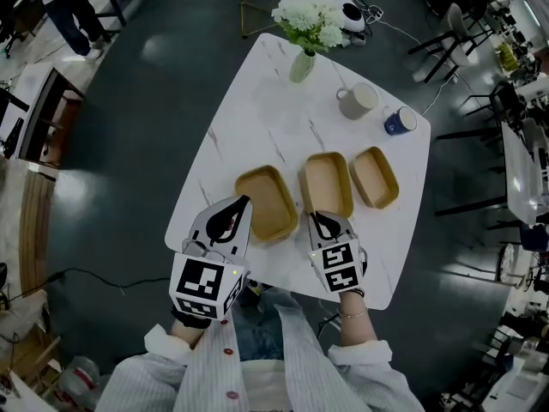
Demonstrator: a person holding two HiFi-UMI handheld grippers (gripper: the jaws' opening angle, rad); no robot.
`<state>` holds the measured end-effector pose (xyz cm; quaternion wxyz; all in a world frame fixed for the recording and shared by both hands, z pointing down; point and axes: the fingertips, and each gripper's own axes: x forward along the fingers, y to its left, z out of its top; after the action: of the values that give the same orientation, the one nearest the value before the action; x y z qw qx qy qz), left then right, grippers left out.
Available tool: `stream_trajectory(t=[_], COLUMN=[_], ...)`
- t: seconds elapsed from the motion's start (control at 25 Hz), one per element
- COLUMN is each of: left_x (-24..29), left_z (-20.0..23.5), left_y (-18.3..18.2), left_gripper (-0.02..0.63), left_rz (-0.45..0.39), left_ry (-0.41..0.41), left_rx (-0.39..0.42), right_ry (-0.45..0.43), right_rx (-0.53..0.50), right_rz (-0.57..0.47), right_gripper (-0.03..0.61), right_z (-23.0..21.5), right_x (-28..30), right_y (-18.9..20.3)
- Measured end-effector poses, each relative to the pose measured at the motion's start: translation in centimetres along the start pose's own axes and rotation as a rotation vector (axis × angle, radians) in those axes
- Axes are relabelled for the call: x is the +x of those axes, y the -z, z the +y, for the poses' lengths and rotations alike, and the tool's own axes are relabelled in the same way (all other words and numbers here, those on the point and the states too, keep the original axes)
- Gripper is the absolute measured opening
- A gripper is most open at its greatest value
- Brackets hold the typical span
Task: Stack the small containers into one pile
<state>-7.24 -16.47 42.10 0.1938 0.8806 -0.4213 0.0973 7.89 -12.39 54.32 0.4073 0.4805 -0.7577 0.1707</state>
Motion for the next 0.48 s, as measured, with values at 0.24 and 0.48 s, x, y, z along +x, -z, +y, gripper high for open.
stream_trajectory(t=[0.24, 0.48], left_x=[-0.2, -0.8], left_z=[0.4, 1.0], left_y=[-0.5, -1.4], left_gripper=[0.020, 0.020], left_rz=[-0.010, -0.035], left_ry=[-0.010, -0.030], left_rx=[-0.001, 0.000], right_ry=[-0.016, -0.044], right_rx=[-0.016, -0.047], right_rz=[-0.039, -0.078], right_gripper=[0.025, 0.025], right_z=[0.9, 2.5], right_x=[-0.8, -1.4], right_y=[-2.2, -4.5])
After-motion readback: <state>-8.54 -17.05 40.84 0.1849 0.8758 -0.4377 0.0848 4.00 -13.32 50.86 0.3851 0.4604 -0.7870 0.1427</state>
